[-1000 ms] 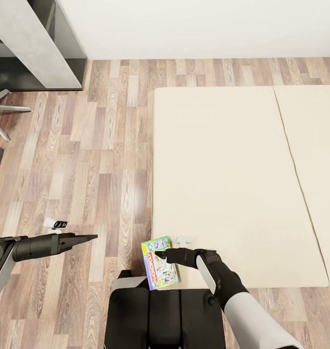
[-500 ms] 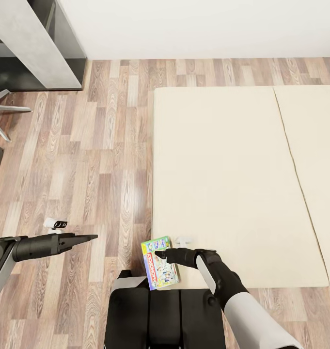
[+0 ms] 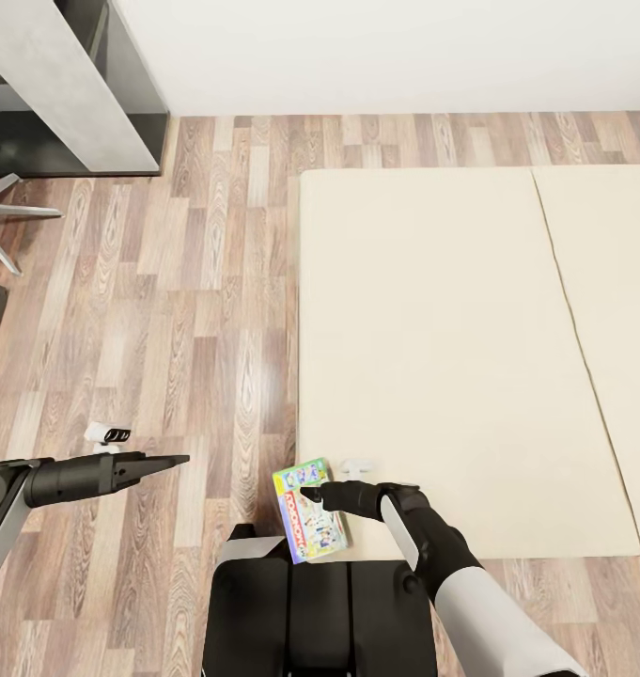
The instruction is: Put all the toys in the child's room - the three board games (two on the bed and one on the table), the two jigsaw puzzles on the table, and the tennis ball on the table - inside the toy box on the table in the child's room.
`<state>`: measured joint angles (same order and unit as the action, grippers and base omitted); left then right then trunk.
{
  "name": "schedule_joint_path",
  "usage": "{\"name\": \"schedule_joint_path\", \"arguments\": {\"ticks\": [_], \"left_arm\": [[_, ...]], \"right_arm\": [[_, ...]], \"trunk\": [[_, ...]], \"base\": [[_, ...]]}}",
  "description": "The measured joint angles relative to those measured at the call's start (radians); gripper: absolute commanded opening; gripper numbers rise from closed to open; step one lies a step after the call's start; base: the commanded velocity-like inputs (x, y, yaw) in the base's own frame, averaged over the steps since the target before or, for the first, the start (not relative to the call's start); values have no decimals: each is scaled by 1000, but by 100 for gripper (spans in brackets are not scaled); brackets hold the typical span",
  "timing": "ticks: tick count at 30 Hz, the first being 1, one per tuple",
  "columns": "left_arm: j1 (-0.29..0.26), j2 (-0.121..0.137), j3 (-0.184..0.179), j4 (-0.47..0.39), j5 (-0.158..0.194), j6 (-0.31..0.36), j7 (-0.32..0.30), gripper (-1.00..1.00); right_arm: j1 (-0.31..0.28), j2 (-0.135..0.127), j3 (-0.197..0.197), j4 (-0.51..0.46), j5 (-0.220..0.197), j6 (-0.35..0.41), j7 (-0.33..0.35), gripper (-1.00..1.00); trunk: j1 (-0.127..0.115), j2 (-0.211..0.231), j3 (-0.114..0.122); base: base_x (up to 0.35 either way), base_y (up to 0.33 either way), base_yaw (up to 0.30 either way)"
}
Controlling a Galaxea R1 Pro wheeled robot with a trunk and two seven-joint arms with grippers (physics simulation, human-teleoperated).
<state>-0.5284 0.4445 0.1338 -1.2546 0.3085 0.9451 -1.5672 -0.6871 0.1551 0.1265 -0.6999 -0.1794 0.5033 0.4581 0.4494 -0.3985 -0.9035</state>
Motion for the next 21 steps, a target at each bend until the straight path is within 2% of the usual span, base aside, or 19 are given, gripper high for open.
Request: {"name": "schedule_joint_path", "arguments": {"ticks": [21], "left_arm": [[0, 0, 0, 0, 0, 0, 0, 100]], "right_arm": [[0, 0, 0, 0, 0, 0, 1, 100]], "trunk": [[0, 0, 0]], "base": [[0, 28, 0]]}}
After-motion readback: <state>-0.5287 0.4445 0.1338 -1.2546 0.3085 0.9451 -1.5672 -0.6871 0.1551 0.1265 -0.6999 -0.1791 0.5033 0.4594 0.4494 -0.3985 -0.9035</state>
